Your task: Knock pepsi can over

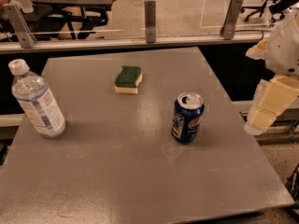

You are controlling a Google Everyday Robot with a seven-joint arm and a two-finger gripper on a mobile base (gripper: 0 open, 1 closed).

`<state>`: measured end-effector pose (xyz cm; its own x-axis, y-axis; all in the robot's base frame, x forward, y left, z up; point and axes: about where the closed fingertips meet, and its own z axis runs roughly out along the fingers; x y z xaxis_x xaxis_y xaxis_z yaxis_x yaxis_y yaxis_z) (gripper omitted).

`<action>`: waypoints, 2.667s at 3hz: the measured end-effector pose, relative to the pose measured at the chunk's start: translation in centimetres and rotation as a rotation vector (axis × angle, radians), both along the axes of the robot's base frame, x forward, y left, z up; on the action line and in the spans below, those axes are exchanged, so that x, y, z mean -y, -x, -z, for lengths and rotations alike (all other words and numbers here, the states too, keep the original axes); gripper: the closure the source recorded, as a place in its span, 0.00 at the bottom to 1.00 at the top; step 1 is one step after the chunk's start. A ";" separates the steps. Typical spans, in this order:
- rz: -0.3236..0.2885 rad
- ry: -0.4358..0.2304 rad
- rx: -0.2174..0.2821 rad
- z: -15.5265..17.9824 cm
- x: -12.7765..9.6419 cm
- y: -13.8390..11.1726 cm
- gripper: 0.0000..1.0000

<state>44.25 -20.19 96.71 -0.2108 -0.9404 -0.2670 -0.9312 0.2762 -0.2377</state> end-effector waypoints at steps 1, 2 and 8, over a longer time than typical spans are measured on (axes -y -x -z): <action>-0.021 -0.081 -0.004 1.6 -2.2 -0.4 0.00; -0.052 -0.166 -0.012 3.1 -4.7 -0.8 0.00; -0.118 -0.473 -0.023 6.1 -10.9 -2.2 0.64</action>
Offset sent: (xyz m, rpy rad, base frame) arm 0.0155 0.0766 -0.0529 0.2783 0.0343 0.0911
